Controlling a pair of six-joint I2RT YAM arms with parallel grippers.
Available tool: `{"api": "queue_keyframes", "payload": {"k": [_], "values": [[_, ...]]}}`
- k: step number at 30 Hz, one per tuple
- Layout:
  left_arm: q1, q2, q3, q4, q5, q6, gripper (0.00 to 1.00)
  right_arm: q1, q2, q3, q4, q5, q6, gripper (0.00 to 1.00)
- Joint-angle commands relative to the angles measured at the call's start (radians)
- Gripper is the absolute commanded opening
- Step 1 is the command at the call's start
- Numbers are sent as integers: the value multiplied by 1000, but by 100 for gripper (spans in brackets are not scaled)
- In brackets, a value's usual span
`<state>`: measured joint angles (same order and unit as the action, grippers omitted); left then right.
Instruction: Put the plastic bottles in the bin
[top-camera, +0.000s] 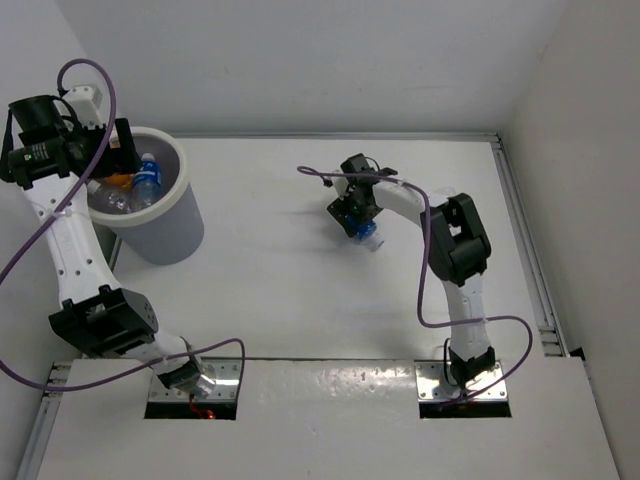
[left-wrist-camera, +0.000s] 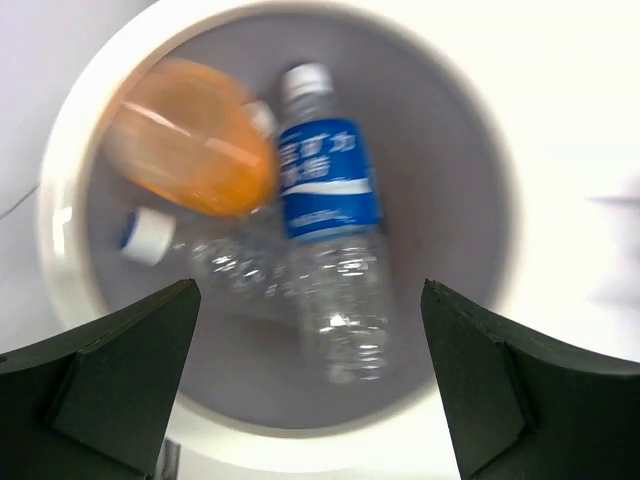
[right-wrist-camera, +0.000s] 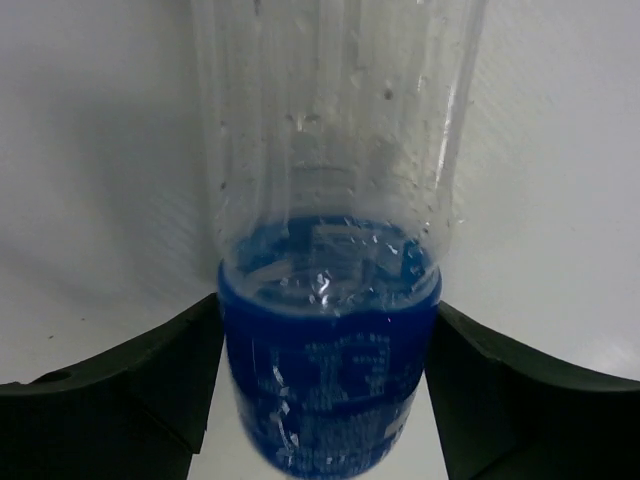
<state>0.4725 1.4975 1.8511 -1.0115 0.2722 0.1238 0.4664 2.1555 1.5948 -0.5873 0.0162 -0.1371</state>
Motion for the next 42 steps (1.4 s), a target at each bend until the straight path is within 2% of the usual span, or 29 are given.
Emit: {"api": "queue_keyframes", "payload": {"k": [1, 2, 5, 6, 8, 9, 11, 12, 14, 15, 16, 17, 18, 21, 22, 25, 26, 32, 39, 40, 42], "values": [[14, -62, 59, 14, 203, 16, 99, 0, 7, -19, 24, 34, -56, 73], [24, -62, 59, 14, 279, 16, 99, -9, 4, -25, 24, 27, -61, 62], [25, -85, 59, 28, 373, 7, 99, -20, -42, -48, 21, 2, -55, 47], [25, -85, 59, 39, 436, 7, 99, -26, -51, -55, 15, -13, -53, 35], [25, -95, 50, 48, 496, 7, 99, -32, -108, -56, -6, -47, -42, 20], [25, -95, 49, 59, 577, 7, 99, -40, -126, -47, -17, -91, -36, 10], [15, -126, 37, 59, 663, 25, 99, -48, -207, -39, -71, -177, 1, 5], [-15, -138, 10, 71, 741, 46, 99, -57, -233, -23, -84, -252, 11, 4], [-57, -167, -24, 93, 797, 56, 99, -64, -340, -15, -106, -390, 69, 3], [-107, -205, -85, 144, 817, 28, 99, -74, -399, -4, -105, -438, 86, 3], [-132, -227, -126, 187, 863, -7, 99, -74, -426, -1, -80, -558, 131, 3], [-156, -246, -166, 227, 883, -42, 99, -72, -475, 5, -68, -596, 167, 1], [-207, -282, -241, 323, 906, -134, 99, -54, -524, 5, -24, -661, 201, 0], [-282, -331, -341, 531, 920, -332, 99, 7, -612, 27, -8, -696, 220, 0], [-331, -347, -399, 701, 920, -480, 99, 18, -621, 30, 7, -703, 221, 0], [-402, -402, -473, 907, 880, -671, 99, 87, -674, 40, 41, -725, 234, 0], [-457, -402, -474, 979, 856, -693, 99, 100, -684, 51, 46, -734, 237, 0], [-676, -382, -474, 1071, 783, -760, 99, 199, -675, 111, 60, -743, 274, 0], [-713, -349, -474, 1166, 756, -834, 98, 265, -663, 137, 33, -714, 235, 0], [-713, -349, -474, 1166, 756, -843, 87, 274, -663, 137, 35, -713, 232, 0], [-713, -339, -474, 1166, 756, -843, 74, 278, -663, 137, 46, -699, 235, 0]]}}
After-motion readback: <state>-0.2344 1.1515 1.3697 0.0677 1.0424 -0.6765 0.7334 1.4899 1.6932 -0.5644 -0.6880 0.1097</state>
